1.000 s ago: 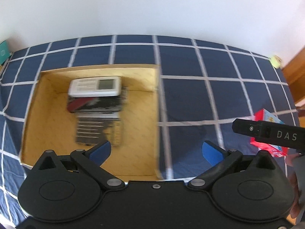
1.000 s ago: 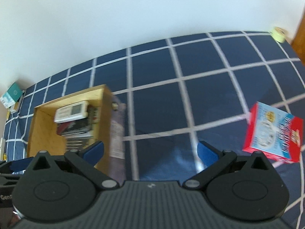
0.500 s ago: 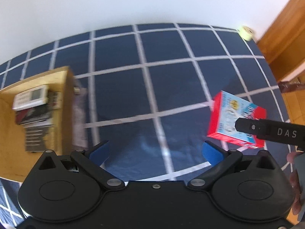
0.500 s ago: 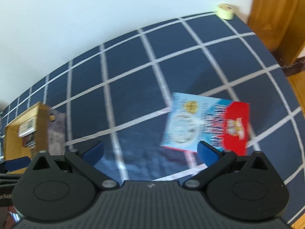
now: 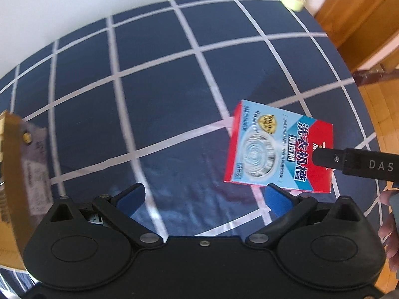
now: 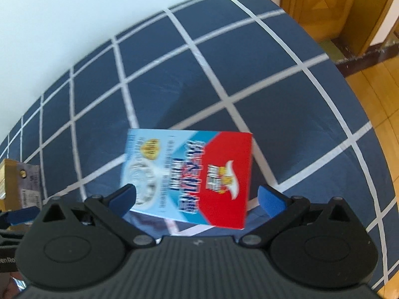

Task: Organize objects
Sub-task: 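Move the right tool toward the red-and-blue detergent box, then grasp the red-and-blue detergent box with the right tool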

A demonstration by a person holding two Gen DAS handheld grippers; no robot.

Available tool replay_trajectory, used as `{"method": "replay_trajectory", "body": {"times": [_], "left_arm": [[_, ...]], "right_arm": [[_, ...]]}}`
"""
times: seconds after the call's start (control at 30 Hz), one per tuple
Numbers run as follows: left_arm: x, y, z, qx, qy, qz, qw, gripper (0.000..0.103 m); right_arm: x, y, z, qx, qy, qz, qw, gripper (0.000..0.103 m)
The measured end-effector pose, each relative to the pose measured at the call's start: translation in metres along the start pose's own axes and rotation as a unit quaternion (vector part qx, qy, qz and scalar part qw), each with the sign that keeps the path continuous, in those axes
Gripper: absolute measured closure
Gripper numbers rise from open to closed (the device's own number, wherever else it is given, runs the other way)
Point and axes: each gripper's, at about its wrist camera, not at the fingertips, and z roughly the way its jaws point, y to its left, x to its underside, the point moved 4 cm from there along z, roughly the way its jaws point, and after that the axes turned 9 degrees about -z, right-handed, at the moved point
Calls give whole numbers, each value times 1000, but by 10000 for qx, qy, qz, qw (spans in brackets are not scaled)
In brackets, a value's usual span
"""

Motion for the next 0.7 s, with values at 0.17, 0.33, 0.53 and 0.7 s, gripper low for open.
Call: {"method": "replay_trajectory", "body": {"times": [0.17, 0.33, 0.53, 0.7], "left_arm": [[-5, -21, 30, 21, 330, 330, 9989, 0], [-14, -34, 54, 195, 582, 435, 9972, 0], [-23, -46, 75, 517, 742, 559, 9943, 0], [-27, -49, 94, 712, 924, 502, 9919, 0]], "right_arm": [[3, -24, 23, -118, 212, 255, 9994, 0], [3, -35, 41, -361, 265, 432, 9981, 0], [2, -41, 61, -566, 373, 565, 9961, 0], [-2, -43, 74, -727, 431, 639, 9944, 0]]}}
